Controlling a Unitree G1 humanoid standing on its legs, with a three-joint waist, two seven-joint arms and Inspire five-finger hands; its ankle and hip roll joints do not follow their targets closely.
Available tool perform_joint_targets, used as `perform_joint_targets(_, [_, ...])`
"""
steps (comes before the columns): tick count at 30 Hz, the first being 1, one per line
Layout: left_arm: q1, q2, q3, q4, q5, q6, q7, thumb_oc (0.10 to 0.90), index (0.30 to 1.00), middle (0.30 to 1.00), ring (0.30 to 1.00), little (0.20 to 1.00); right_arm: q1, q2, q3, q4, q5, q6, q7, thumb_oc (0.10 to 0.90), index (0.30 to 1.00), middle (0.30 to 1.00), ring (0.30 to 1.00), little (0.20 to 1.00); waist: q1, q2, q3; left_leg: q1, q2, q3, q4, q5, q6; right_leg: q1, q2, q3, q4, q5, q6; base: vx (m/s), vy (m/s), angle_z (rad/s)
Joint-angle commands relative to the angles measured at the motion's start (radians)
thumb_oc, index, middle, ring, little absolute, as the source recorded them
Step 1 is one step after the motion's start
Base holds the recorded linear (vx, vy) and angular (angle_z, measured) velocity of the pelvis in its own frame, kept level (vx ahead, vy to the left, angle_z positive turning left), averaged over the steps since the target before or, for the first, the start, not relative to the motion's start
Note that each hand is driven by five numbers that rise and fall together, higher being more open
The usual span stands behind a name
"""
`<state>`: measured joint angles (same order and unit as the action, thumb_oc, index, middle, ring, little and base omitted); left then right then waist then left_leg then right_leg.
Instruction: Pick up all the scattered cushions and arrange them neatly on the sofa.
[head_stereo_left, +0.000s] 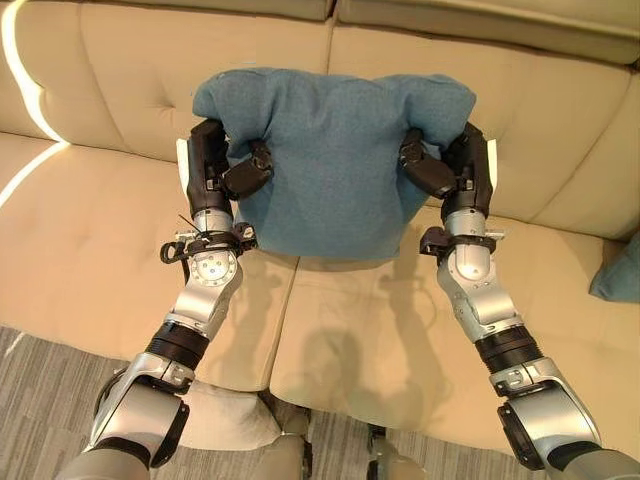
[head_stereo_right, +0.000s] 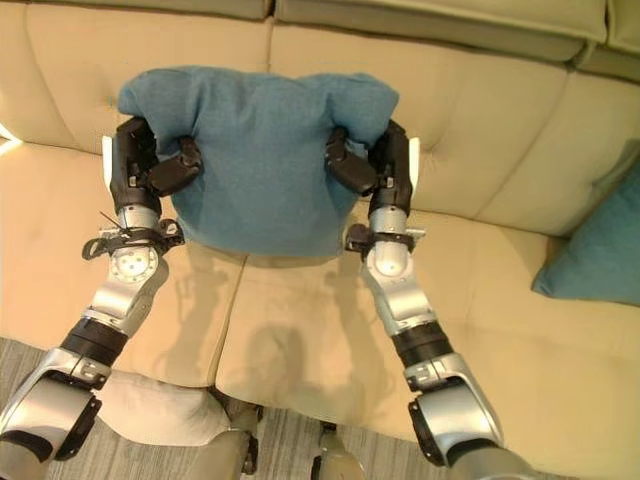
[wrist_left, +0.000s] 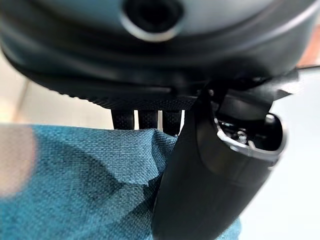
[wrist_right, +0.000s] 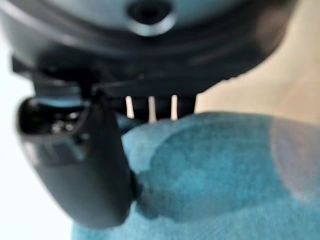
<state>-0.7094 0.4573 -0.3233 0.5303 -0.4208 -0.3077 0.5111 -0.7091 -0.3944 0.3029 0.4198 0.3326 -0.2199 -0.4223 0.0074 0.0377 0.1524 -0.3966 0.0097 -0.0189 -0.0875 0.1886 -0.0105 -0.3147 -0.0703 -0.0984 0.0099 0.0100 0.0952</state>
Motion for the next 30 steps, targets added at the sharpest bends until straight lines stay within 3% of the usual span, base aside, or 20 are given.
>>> perform_joint_targets(1, [-0.216, 0.007, -0.05, -0.1, 0.096, -0.196, -0.031, 0.4, 0.3, 0.3, 0.3, 0.3, -0.161, 0.062, 0.041, -0.176, -0.081, -0.166, 0.036, 0.4, 0.3, 0.3, 0.3, 0.3, -0.019, -0.027, -0.1, 0.032, -0.034, 0.04, 0.0, -0.113, -0.047, -0.043, -0.007, 0.027, -0.097, 0.117, 0.059, -0.01, 0.012, -0.4])
perform_joint_targets(4, [-0.199, 0.001, -0.05, -0.05, 0.091, -0.18, -0.035, 0.4, 0.3, 0.3, 0.3, 0.3, -0.126, 0.084, 0.053, -0.186, -0.104, -0.16, 0.034, 0.4, 0.3, 0.3, 0.3, 0.3, -0.031, -0.025, -0.094, 0.013, -0.032, 0.042, 0.0, -0.107, -0.045, -0.069, -0.007, 0.035, -0.097, 0.125, 0.06, -0.01, 0.007, 0.28])
perform_joint_targets(5, [-0.186, -0.007, -0.047, -0.049, 0.09, -0.177, -0.036, 0.439, 0.359, 0.359, 0.359, 0.359, -0.112, 0.091, 0.054, -0.193, -0.114, -0.157, 0.034, 0.4, 0.3, 0.3, 0.3, 0.3, -0.033, -0.025, -0.091, 0.012, -0.031, 0.045, 0.0, -0.107, -0.045, -0.071, -0.007, 0.037, -0.097, 0.125, 0.061, -0.01, 0.0, -0.37])
perform_joint_targets(6, [-0.165, -0.019, -0.051, -0.037, 0.098, -0.164, -0.038, 0.8, 0.9, 0.9, 0.9, 0.9, -0.079, 0.094, 0.061, -0.201, -0.141, -0.144, 0.036, 0.522, 0.484, 0.484, 0.484, 0.484, -0.037, -0.026, -0.09, 0.011, -0.031, 0.048, 0.0, -0.106, -0.044, -0.074, -0.007, 0.039, -0.097, 0.127, 0.062, -0.01, -0.009, -0.46])
perform_joint_targets(7, [-0.135, -0.026, -0.048, -0.031, 0.118, -0.15, -0.042, 0.8, 0.9, 0.9, 0.9, 0.9, -0.042, 0.087, 0.059, -0.203, -0.185, -0.132, 0.03, 0.8, 0.9, 0.9, 0.9, 0.9, -0.039, -0.026, -0.091, 0.011, -0.03, 0.048, 0.0, -0.107, -0.043, -0.075, -0.009, 0.037, -0.097, 0.127, 0.061, 0.0, -0.013, -0.48])
perform_joint_targets(10, [-0.087, -0.013, -0.022, -0.016, 0.132, -0.135, -0.046, 0.8, 0.9, 0.9, 0.9, 0.9, -0.012, 0.036, 0.019, -0.172, -0.26, -0.103, -0.005, 0.8, 0.9, 0.9, 0.9, 0.9, -0.039, -0.025, -0.108, 0.009, -0.031, 0.041, 0.0, -0.108, -0.043, -0.076, -0.011, 0.029, -0.097, 0.122, 0.059, 0.01, -0.011, 0.1])
perform_joint_targets(13, [-0.074, 0.059, 0.025, 0.023, 0.112, -0.122, -0.06, 0.8, 0.9, 0.9, 0.9, 0.9, -0.032, -0.08, -0.051, -0.067, -0.248, -0.078, -0.043, 0.8, 0.9, 0.9, 0.9, 0.9, -0.034, -0.029, -0.124, 0.017, -0.031, 0.035, 0.0, -0.111, -0.045, -0.063, -0.011, 0.018, -0.097, 0.115, 0.056, 0.01, -0.02, 0.06])
perform_joint_targets(14, [-0.04, 0.1, 0.064, 0.019, 0.091, -0.124, -0.071, 0.8, 0.9, 0.9, 0.9, 0.9, -0.018, -0.154, -0.081, -0.035, -0.248, -0.062, -0.042, 0.8, 0.9, 0.9, 0.9, 0.9, -0.03, -0.031, -0.135, 0.028, -0.03, 0.032, 0.0, -0.114, -0.045, -0.052, -0.01, 0.013, -0.097, 0.111, 0.055, 0.05, -0.025, 0.5])
perform_joint_targets(17, [0.095, 0.137, 0.165, -0.041, 0.07, -0.135, -0.099, 0.8, 0.9, 0.9, 0.9, 0.9, 0.106, -0.234, -0.169, -0.046, -0.246, -0.057, -0.019, 0.8, 0.9, 0.9, 0.9, 0.9, -0.027, -0.039, -0.152, 0.064, -0.028, 0.031, 0.0, -0.121, -0.046, -0.013, -0.008, 0.001, -0.097, 0.099, 0.056, 0.08, -0.021, -0.01])
perform_joint_targets(22, [0.247, 0.131, 0.246, -0.115, 0.069, -0.141, -0.135, 0.8, 0.9, 0.9, 0.9, 0.9, 0.254, -0.259, -0.244, -0.093, -0.251, -0.061, 0.028, 0.8, 0.9, 0.9, 0.9, 0.9, -0.024, -0.045, -0.162, 0.108, -0.023, 0.033, 0.0, -0.131, -0.048, 0.032, -0.008, -0.005, -0.097, 0.085, 0.057, 0.06, -0.015, 0.06])
perform_joint_targets(23, [0.351, 0.109, 0.295, -0.168, 0.073, -0.143, -0.167, 0.8, 0.9, 0.9, 0.9, 0.9, 0.352, -0.266, -0.295, -0.132, -0.258, -0.064, 0.066, 0.8, 0.9, 0.9, 0.9, 0.9, -0.022, -0.047, -0.168, 0.135, -0.019, 0.031, 0.0, -0.137, -0.048, 0.059, -0.007, -0.009, -0.097, 0.074, 0.057, 0.1, -0.042, -0.01])
perform_joint_targets(30, [0.68, -0.023, 0.37, -0.224, 0.095, -0.114, -0.296, 0.8, 0.9, 0.9, 0.9, 0.9, 0.655, -0.152, -0.367, -0.188, -0.285, -0.081, 0.189, 0.8, 0.9, 0.9, 0.9, 0.9, -0.01, -0.058, -0.173, 0.244, -0.003, 0.03, 0.0, -0.154, -0.049, 0.172, 0.001, -0.025, -0.097, 0.04, 0.053, 0.06, -0.058, -0.03])
